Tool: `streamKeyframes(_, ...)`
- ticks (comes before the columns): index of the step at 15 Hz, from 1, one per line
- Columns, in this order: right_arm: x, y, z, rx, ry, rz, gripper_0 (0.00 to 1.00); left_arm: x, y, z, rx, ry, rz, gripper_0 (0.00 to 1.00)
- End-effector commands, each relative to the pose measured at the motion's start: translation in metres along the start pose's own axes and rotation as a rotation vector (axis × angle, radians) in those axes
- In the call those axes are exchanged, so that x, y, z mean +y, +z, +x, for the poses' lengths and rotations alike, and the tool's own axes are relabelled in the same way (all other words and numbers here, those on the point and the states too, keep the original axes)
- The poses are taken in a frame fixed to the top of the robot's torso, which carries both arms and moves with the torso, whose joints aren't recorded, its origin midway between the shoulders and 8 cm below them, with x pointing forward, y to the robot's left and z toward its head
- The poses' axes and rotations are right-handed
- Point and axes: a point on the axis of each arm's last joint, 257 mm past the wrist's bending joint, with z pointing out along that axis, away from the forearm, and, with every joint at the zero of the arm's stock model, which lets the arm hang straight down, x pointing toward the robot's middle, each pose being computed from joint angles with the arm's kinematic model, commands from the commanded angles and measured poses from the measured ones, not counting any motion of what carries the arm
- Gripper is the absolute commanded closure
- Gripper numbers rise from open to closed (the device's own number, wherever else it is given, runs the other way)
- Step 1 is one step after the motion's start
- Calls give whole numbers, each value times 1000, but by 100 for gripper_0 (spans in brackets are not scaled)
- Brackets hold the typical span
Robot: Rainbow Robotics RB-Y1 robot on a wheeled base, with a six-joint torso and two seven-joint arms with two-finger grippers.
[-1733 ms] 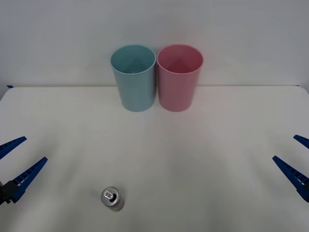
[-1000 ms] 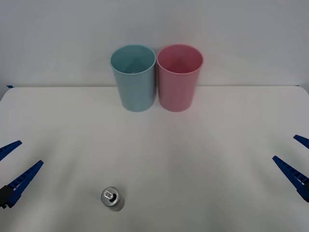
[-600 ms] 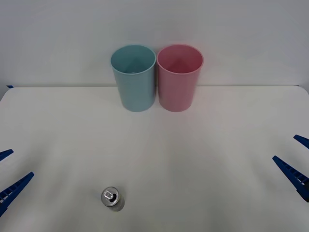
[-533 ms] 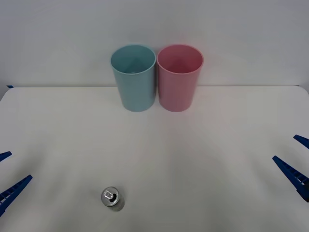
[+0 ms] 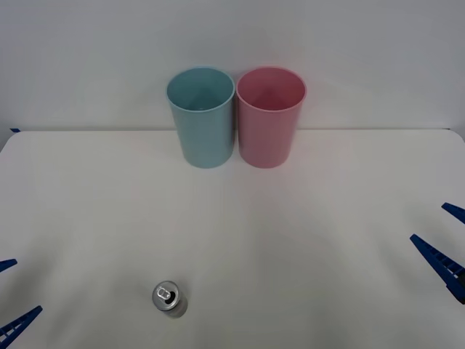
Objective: Grasp the object on the table and drop it into the matching bin: aluminum can to the light blue bin, PET bottle to the pink bin.
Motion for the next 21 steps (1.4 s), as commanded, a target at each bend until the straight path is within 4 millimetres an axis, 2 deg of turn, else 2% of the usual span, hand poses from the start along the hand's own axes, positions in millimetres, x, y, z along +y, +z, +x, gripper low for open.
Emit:
streamKeyframes(1, 0, 0, 0, 0, 0, 0, 0, -6, -4, 18, 19, 32, 50, 0)
streamKeyframes(5, 0, 0, 0, 0, 0, 0, 0, -25, -1, 38, 40, 76, 115, 0)
streamKeyframes(8, 0, 0, 0, 0, 0, 0, 0, -42, 9, 46, 40, 60, 161, 0)
streamKeyframes(11, 0, 0, 0, 0, 0, 0, 0, -58, 22, 52, 33, 35, 211, 0)
streamKeyframes(21, 0, 0, 0, 0, 0, 0, 0, -88, 64, 59, -33, 32, 269, 0)
